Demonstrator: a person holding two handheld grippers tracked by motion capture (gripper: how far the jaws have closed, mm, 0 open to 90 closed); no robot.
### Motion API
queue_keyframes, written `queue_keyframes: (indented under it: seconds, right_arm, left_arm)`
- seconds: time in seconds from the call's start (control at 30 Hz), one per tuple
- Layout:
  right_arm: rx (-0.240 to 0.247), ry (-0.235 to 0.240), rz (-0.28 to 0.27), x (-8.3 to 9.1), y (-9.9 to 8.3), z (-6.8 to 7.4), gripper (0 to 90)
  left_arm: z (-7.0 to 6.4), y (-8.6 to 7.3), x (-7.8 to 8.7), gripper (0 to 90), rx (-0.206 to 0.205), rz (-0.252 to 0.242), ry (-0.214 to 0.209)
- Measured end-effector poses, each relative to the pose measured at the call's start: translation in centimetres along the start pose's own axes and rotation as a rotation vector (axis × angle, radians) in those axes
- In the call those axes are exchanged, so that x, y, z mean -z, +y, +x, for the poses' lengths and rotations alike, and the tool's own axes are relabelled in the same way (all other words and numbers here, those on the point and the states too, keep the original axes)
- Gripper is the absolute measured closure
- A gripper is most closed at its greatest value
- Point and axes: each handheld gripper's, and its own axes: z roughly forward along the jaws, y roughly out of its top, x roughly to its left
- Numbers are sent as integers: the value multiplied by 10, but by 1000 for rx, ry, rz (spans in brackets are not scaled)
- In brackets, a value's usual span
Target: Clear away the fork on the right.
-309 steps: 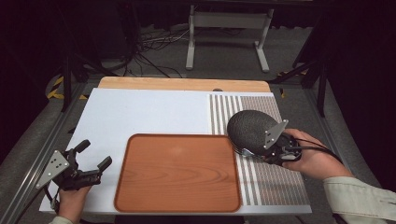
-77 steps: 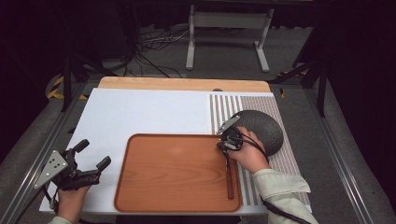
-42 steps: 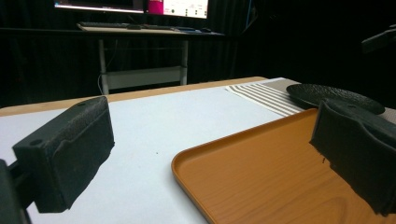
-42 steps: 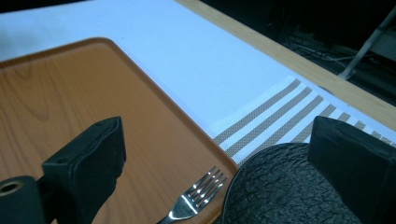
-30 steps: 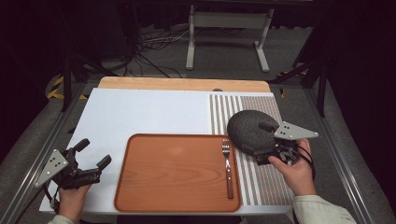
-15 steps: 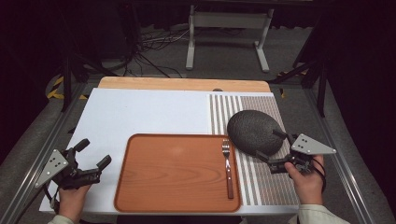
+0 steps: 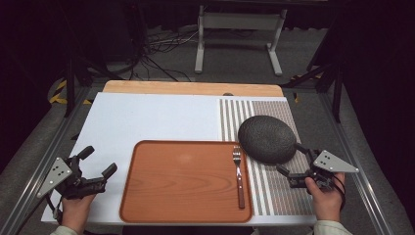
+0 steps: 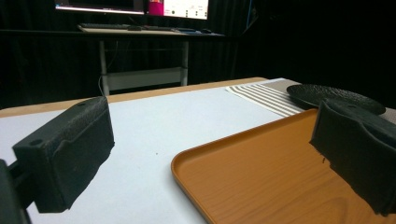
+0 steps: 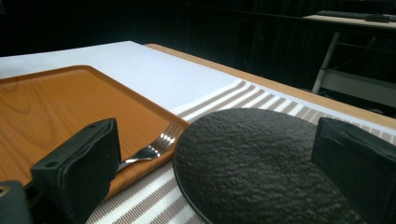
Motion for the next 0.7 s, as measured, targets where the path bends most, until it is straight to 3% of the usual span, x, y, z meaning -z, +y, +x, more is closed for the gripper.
queue_keyframes:
  seconds: [0.27,0.5,0.7]
  right_arm:
    - [-38,-45,74,2,-21,0,16]
    - [-78,-58,82,-1,-27,-1,18]
    - [-68,-61,76,-1,-26,-1,18]
  left_arm:
    - [0,-1,0,2,-8,-5,3]
    - [0,-4,0,2,-13,-6,8]
    - [1,-5,-1,2,3,6,8]
